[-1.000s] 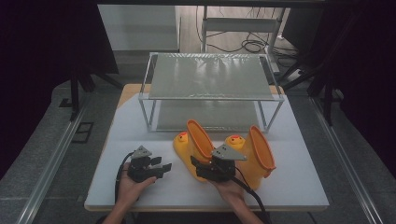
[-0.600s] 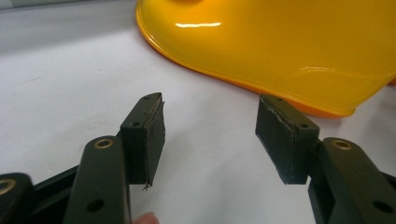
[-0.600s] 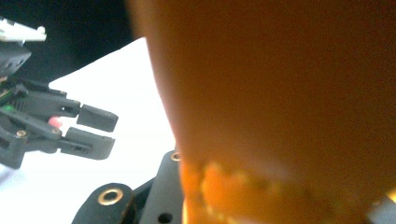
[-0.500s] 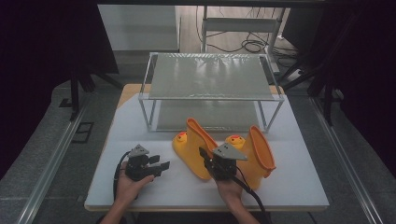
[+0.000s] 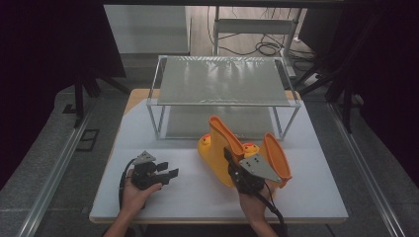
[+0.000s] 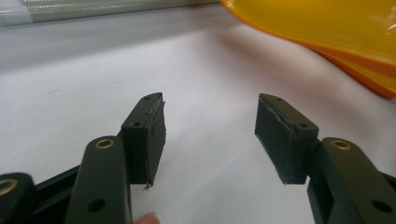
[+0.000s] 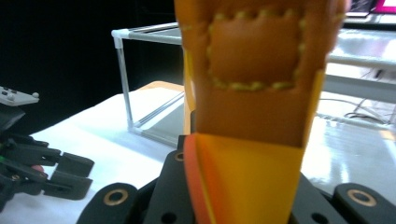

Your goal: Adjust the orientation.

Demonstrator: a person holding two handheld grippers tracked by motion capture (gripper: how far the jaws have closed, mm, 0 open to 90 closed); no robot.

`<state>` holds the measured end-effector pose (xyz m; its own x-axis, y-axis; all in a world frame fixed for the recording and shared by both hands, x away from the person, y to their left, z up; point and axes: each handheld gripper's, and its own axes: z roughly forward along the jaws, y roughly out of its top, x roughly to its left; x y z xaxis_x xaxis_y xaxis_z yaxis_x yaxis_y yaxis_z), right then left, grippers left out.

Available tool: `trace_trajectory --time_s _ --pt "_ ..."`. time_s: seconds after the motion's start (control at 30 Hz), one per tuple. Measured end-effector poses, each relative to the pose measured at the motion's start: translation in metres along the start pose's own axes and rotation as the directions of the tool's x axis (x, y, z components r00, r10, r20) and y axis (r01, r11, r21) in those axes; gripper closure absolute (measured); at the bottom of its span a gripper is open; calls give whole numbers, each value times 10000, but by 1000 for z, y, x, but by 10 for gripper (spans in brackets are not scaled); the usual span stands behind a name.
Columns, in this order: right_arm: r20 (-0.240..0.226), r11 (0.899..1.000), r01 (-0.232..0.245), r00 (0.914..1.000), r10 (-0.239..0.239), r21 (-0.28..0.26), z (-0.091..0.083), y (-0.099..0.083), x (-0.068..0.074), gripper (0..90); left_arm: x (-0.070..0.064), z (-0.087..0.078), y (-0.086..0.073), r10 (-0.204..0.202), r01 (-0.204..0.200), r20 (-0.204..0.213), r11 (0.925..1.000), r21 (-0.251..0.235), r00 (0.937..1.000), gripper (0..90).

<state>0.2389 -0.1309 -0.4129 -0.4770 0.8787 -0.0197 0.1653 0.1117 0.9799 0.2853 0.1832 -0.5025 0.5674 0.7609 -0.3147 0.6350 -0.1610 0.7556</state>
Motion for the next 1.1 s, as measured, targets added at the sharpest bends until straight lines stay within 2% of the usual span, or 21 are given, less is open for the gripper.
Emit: trace_trajectory --time_s 0.27,0.43,0.6,0.67,0.8,0.87,1.0,1.1 --pt "529 9991 416 9977 -415 -14 -24 -7 -2 836 -2 1 0 24 -24 -31 10000 32 10000 425" --pt "1086 9964 851 9905 -848 21 -35 -14 -3 835 -2 2 0 53 -53 -51 9999 86 10000 425" --pt "1338 9948 1010 9858 -1019 131 -38 -24 -6 834 -3 2 0 96 -95 -45 9999 126 9999 425" --pt "1549 9905 1365 9784 -1369 136 -40 -27 -4 832 -3 2 0 93 -93 -54 9999 139 9999 424" --pt "1510 9887 1481 9771 -1500 236 -44 -32 -2 811 -3 2 0 109 -109 -34 9998 145 9999 424" --pt "1257 9924 1193 9845 -1224 317 -45 -35 -2 788 -3 3 0 125 -125 -26 9998 176 9999 423" --pt "1010 9958 869 9909 -894 284 -47 -40 2 803 -5 3 0 162 -162 -15 9997 185 9999 423" --pt "908 9993 365 9952 -373 109 -44 -39 2 816 -4 4 0 151 -150 -51 9997 195 9999 423"
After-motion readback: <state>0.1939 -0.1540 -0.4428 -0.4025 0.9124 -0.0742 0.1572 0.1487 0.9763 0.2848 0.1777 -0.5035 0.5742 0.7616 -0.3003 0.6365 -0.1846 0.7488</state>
